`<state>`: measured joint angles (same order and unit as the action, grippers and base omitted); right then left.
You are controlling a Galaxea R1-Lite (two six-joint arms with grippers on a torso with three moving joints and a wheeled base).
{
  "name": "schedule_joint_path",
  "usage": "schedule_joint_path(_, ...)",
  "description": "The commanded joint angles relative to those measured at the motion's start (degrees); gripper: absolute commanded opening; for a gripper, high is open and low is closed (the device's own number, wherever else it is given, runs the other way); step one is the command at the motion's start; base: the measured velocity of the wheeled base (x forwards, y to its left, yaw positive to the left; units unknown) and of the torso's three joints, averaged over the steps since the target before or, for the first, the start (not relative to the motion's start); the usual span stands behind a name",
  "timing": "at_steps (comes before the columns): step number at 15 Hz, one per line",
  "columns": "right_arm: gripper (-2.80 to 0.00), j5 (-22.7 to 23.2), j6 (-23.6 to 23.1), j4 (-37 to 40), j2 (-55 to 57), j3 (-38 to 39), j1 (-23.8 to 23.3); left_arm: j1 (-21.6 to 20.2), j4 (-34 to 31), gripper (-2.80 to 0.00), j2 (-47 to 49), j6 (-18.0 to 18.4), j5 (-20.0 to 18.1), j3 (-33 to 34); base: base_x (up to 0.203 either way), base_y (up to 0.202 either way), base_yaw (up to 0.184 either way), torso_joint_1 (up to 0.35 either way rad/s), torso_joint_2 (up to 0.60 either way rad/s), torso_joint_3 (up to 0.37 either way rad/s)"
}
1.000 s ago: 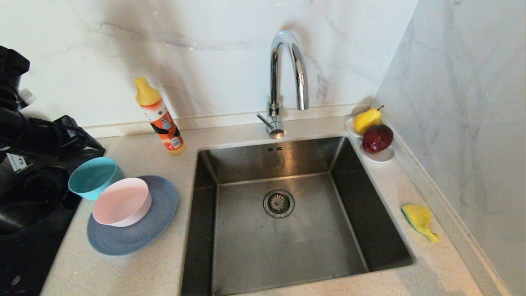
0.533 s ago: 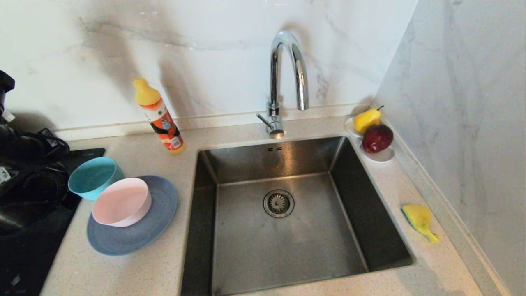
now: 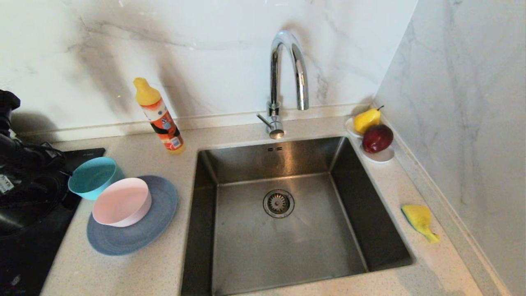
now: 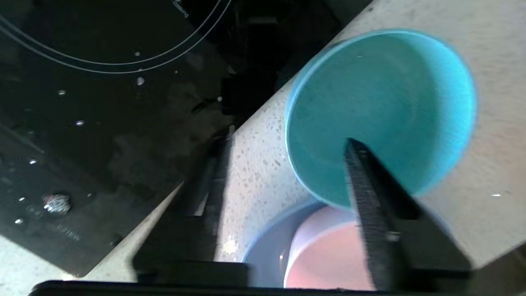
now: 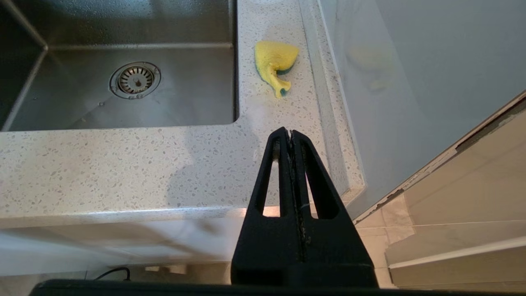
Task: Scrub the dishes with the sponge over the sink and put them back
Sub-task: Place the bowl on the bowl
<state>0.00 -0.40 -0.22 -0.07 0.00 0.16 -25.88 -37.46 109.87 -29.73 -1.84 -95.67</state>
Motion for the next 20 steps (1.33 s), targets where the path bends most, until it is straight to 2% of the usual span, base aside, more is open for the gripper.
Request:
schedule_joint_path(1,-2.80,0.00,-0.04,-0.04,-0.04,0.00,0.02,-0.22,-0.29,0.00,3.44,-0.20,-0.16,-0.88,0.000,0.000,0.000,0.000,0.00,0.000)
schedule_joint_path(13,-2.80,0.00,-0.04,0.04,-0.01,0.00,0.02,-0.22,-0.15,0.00,9.98,-1.38,-0.36,-3.57,0.000,0.000,0.000,0.000,0.00,0.000)
schedule_joint_path(14,-2.80,0.00,-0.04,-0.04,-0.09,0.00,0.02,-0.22,-0.40,-2.80,10.35,-1.38,-0.36,-4.35,0.000,0.000,0.000,0.000,0.00,0.000)
schedule_joint_path(20,-2.80,0.00,-0.04,-0.04,-0.01,0.00,0.02,-0.22,-0.23,-2.80,11.07,-1.56,-0.44,-4.89,0.000,0.000,0.000,0.000,0.00,0.000)
